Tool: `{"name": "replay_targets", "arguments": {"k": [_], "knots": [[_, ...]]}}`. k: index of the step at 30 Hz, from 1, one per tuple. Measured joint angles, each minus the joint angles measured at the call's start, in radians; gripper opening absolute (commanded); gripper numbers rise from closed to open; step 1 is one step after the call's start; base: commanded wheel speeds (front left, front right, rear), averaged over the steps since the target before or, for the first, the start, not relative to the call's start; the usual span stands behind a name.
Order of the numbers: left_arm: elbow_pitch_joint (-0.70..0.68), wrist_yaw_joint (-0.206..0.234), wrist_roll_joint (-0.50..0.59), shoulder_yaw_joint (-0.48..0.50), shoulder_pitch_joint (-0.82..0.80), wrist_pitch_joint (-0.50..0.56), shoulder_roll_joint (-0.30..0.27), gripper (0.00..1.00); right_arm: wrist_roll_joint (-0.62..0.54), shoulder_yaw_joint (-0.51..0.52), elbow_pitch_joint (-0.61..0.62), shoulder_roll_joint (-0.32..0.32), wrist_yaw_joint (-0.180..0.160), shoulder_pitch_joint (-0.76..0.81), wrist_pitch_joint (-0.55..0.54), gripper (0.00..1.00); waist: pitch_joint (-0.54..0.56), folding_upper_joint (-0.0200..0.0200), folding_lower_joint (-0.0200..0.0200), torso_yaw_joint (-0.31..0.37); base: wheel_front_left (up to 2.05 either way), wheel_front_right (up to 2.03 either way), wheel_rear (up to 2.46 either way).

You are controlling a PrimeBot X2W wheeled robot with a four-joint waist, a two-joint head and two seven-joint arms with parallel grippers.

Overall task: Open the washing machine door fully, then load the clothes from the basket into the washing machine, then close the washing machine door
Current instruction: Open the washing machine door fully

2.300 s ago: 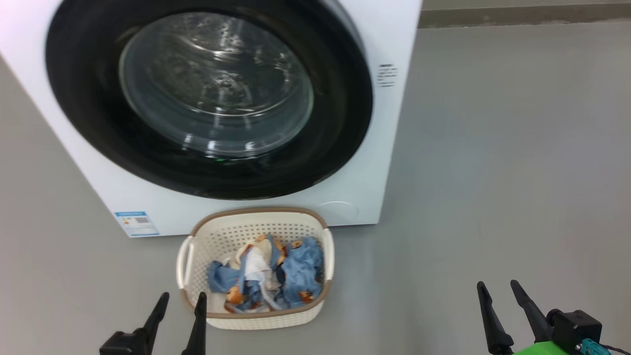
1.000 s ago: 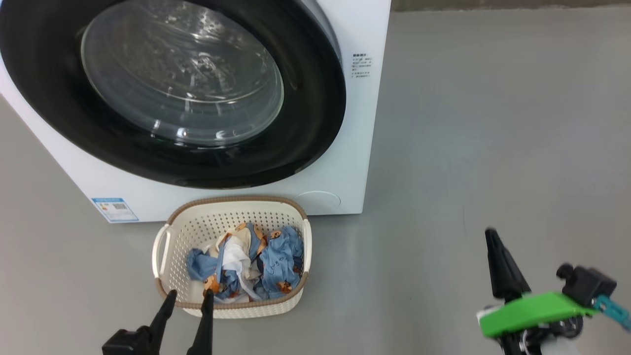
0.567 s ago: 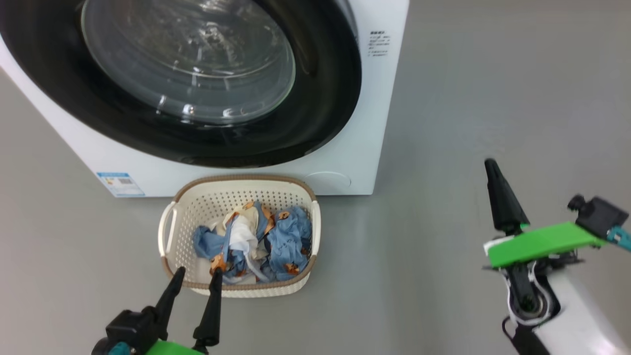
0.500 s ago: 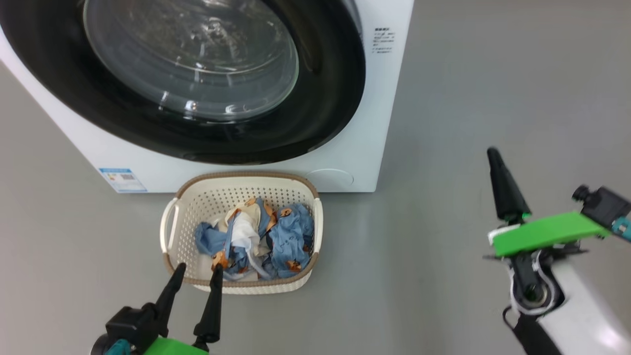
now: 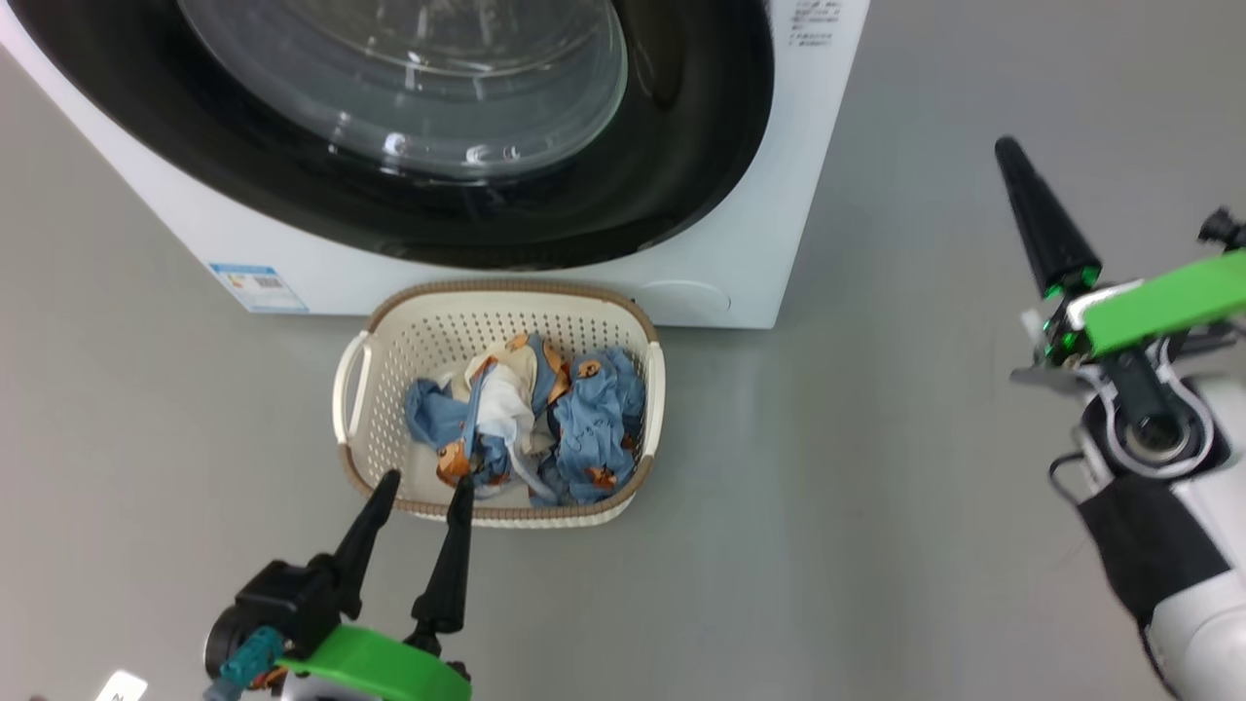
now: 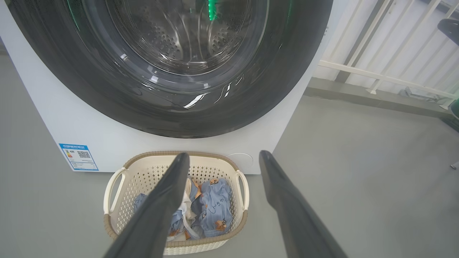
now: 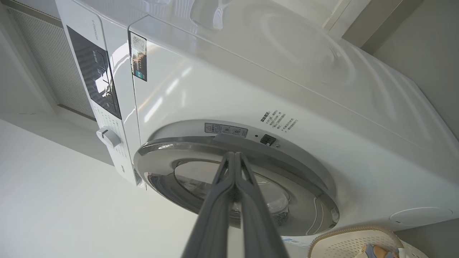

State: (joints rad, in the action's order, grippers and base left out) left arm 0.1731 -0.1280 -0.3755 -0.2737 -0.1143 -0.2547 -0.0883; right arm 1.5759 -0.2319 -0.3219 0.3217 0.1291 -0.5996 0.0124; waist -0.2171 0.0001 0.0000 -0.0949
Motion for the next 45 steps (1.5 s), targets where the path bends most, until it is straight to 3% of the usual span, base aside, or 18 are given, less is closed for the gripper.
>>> {"name": "replay_targets", "arguments": {"k": [11, 20, 29, 45], "knots": [[-0.002, 0.0, -0.002, -0.04, -0.077, -0.001, 0.009, 1.0, 0.096, 0.026, -0.095, 0.035, 0.0, -0.179, -0.26, 0.0, -0.085, 0.0, 0.0, -0.027, 0.0, 0.0, 0.0], [-0.006, 0.0, -0.012, -0.069, -0.128, -0.001, 0.021, 1.0, 0.124, 0.095, -0.154, 0.038, 0.0, -0.338, -0.396, 0.0, -0.149, 0.0, 0.0, -0.056, 0.0, 0.0, 0.0], [-0.016, 0.0, -0.019, -0.085, -0.185, -0.001, 0.028, 1.0, 0.115, 0.097, -0.225, 0.034, 0.0, -0.496, -0.529, 0.0, -0.225, 0.0, 0.0, -0.096, 0.0, 0.0, 0.0], [-0.024, 0.0, -0.034, -0.093, -0.237, -0.001, 0.05, 1.0, 0.044, 0.072, -0.281, 0.025, 0.0, -0.635, -0.58, 0.0, -0.311, 0.0, 0.0, -0.16, 0.0, 0.0, 0.0]]}}
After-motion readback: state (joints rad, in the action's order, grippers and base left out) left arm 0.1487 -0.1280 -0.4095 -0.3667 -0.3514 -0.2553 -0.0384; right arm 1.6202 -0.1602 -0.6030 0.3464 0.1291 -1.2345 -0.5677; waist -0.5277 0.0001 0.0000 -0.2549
